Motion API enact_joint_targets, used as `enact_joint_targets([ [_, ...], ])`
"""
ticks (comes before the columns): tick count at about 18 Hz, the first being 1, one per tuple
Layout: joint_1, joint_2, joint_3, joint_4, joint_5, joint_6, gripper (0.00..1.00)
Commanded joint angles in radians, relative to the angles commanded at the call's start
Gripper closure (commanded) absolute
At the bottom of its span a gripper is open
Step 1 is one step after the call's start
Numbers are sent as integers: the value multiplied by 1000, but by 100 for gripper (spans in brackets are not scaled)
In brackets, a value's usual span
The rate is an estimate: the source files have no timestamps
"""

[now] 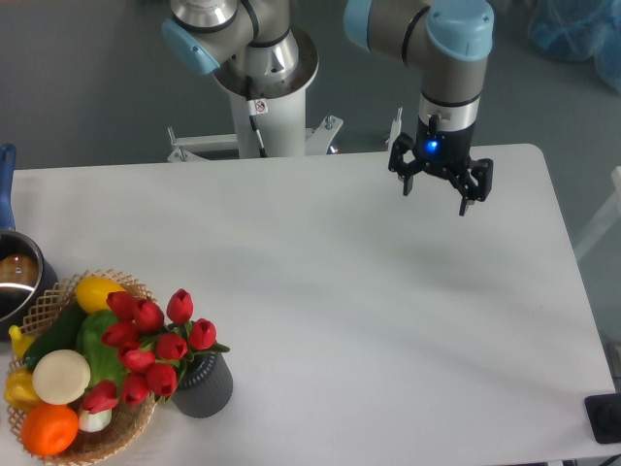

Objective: Pick up the flowers from the vase
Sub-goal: 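Move the open gripper toward the red tulips in the black vase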

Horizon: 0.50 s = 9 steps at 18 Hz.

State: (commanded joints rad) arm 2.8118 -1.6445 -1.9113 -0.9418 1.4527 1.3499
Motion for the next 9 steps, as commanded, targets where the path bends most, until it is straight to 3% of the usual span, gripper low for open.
enact_joint_targets([
  [5,-89,37,-38,3,2,-32,0],
  [9,-120,12,-38,14,-43,-28,0],
])
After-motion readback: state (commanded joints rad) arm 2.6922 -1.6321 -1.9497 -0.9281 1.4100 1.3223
